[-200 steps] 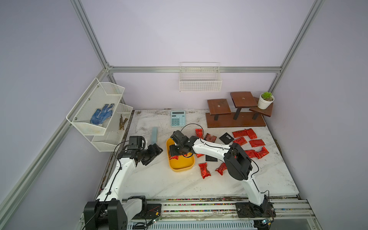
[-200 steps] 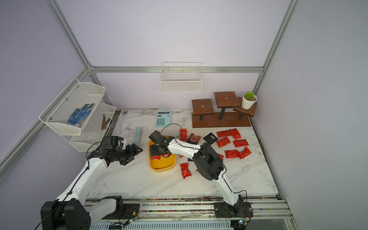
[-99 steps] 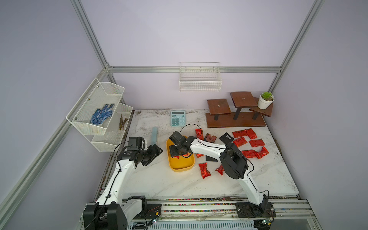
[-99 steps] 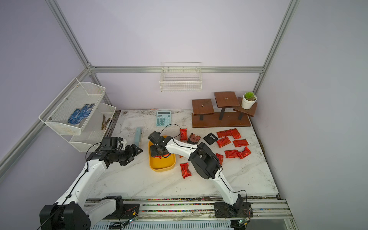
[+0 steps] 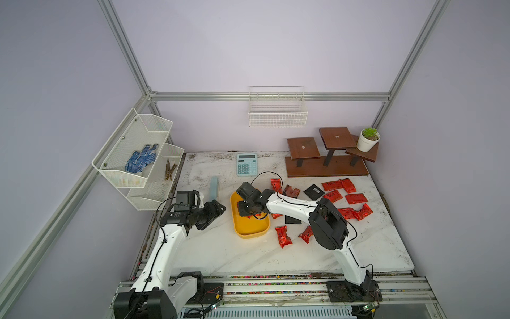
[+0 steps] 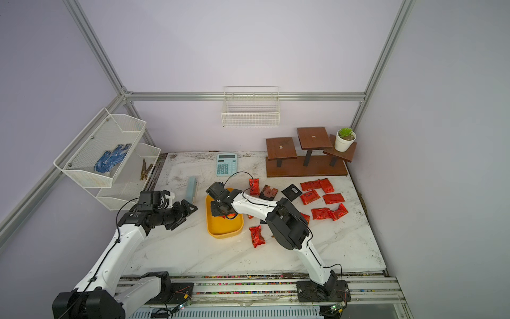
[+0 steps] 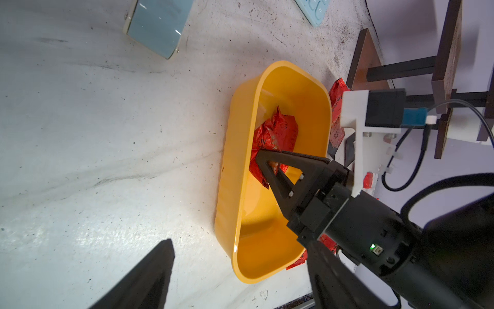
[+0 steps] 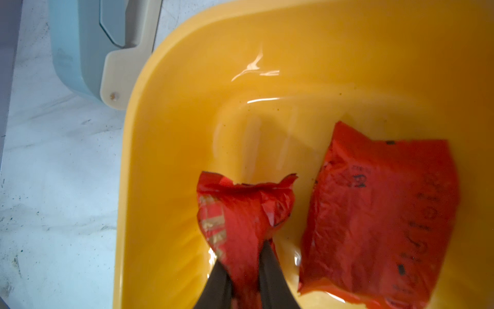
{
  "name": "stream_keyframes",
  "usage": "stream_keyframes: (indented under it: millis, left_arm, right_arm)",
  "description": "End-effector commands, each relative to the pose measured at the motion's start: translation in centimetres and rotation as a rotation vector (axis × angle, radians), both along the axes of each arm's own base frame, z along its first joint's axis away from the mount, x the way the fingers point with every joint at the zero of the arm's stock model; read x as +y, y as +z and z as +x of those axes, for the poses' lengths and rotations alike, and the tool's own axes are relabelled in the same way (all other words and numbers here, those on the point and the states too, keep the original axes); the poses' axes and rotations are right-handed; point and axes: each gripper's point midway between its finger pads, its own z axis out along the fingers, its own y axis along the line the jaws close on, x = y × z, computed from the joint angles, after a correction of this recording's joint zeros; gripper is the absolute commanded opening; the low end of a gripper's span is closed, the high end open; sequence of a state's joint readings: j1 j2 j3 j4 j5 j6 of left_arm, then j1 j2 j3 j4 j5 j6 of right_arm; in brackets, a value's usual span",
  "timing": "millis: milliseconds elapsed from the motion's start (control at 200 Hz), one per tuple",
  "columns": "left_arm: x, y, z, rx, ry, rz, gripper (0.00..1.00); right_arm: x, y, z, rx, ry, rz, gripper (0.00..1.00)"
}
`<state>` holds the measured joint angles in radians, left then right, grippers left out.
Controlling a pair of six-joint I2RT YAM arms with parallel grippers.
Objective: Take the tea bags out of the storage box
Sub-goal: Pick up the tea bag from the storage box, then place the tea bag at the center of the board.
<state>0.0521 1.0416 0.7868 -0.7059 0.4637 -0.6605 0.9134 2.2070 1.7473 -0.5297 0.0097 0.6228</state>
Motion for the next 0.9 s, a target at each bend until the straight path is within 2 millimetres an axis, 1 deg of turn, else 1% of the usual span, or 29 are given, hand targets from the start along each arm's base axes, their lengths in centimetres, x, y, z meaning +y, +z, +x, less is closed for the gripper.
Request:
stream_keyframes:
  millis: [0,45,165,255,320,340,375,420,440,450,465,495,595,605,725,815,895]
  left_arm:
    - [-0.4,1.3,-0.3,-0.048,-0.023,-0.022,0.81]
    - [-0.5,1.7,-0.5,-0.054,-0.021,-0.025,0.81]
    - [-0.7,2.3,-1.1,-0.065,-0.018,-0.039,0.81]
    - [-1.1,2.6,-1.5,-0.071,-0.021,-0.051,0.80]
    - [-1.6,2.8,-1.8,-0.075,-0.028,-0.059,0.80]
    - [-1.7,2.8,-1.9,-0.075,-0.031,-0.059,0.80]
    - [-2.0,2.9,-2.0,-0.075,-0.035,-0.057,0.80]
    - [-2.5,3.0,-2.2,-0.076,-0.045,-0.051,0.80]
    - [-2.8,3.0,-2.2,-0.076,-0.051,-0.048,0.80]
    - [-2.9,3.0,-2.3,-0.076,-0.052,-0.046,0.80]
    - [-3.1,3.0,-2.3,-0.075,-0.058,-0.044,0.80]
    - [-3.5,3.0,-2.4,-0.073,-0.063,-0.037,0.80]
    - [-4.8,3.2,-2.5,-0.075,-0.088,-0.026,0.80]
    - [-4.9,3.2,-2.5,-0.074,-0.092,-0.024,0.80]
    - [-6.3,3.6,-2.3,-0.085,-0.120,-0.013,0.80]
    - [-7.1,3.8,-2.2,-0.089,-0.135,-0.013,0.80]
    - [-7.5,3.7,-2.2,-0.086,-0.143,-0.009,0.80]
  right_arm:
    - [-0.1,5.0,-0.5,-0.070,0.012,0.059,0.15]
    - [-0.4,6.1,-0.8,-0.086,0.013,0.068,0.14]
    - [-2.1,8.9,-1.8,-0.130,0.010,0.087,0.13]
    - [-4.0,10.5,-2.8,-0.155,0.002,0.090,0.13]
    - [-5.9,11.5,-3.9,-0.173,-0.006,0.090,0.13]
    - [-6.6,11.3,-4.3,-0.171,-0.011,0.082,0.13]
    - [-7.6,11.8,-4.9,-0.183,-0.018,0.087,0.13]
    - [-9.3,11.1,-5.9,-0.176,-0.031,0.069,0.13]
    - [-10.0,11.1,-6.3,-0.174,-0.037,0.068,0.13]
    - [-10.2,11.3,-6.5,-0.177,-0.042,0.075,0.13]
    - [-10.7,10.8,-6.9,-0.170,-0.044,0.067,0.13]
    - [-11.9,11.3,-7.6,-0.175,-0.053,0.079,0.13]
    - [-15.4,9.1,-10.1,-0.134,-0.087,0.053,0.12]
    - [-15.6,9.1,-10.3,-0.133,-0.090,0.055,0.12]
    - [-19.2,5.3,-13.4,-0.068,-0.139,0.044,0.12]
    - [-21.1,2.5,-15.4,-0.021,-0.164,0.033,0.11]
    - [-22.1,0.8,-16.8,0.007,-0.182,0.028,0.10]
